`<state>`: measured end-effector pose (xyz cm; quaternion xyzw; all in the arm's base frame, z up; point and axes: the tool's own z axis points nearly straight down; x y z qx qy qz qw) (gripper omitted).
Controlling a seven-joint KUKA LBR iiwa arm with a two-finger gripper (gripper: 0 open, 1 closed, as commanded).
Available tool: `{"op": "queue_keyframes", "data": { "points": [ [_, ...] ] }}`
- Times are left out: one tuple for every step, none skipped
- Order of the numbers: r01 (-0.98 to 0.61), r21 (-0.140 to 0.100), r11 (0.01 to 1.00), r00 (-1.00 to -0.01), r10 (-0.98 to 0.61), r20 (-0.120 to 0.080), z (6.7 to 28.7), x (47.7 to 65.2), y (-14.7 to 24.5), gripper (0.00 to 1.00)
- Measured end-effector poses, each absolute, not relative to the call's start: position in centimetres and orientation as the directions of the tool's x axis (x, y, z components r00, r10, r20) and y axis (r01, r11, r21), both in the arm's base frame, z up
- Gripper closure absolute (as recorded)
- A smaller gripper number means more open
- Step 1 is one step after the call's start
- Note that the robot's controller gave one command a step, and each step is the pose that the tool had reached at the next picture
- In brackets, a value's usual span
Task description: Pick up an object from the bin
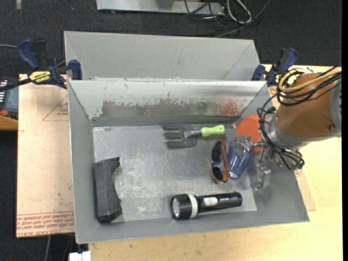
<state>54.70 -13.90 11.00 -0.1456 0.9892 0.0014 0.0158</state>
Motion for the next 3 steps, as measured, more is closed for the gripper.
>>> {"op": "queue_keyframes", "data": {
  "points": [
    [-0.291, -0.003, 0.957, -0.956, -0.291, -0.031, 11.1, 54.8, -13.9, 0.00],
    [-0.266, -0.002, 0.964, -0.963, -0.266, -0.042, 9.5, 61.9, -12.8, 0.00],
    [-0.287, -0.003, 0.958, -0.957, -0.287, -0.032, 13.5, 55.9, -14.1, 0.00]
  ]
}}
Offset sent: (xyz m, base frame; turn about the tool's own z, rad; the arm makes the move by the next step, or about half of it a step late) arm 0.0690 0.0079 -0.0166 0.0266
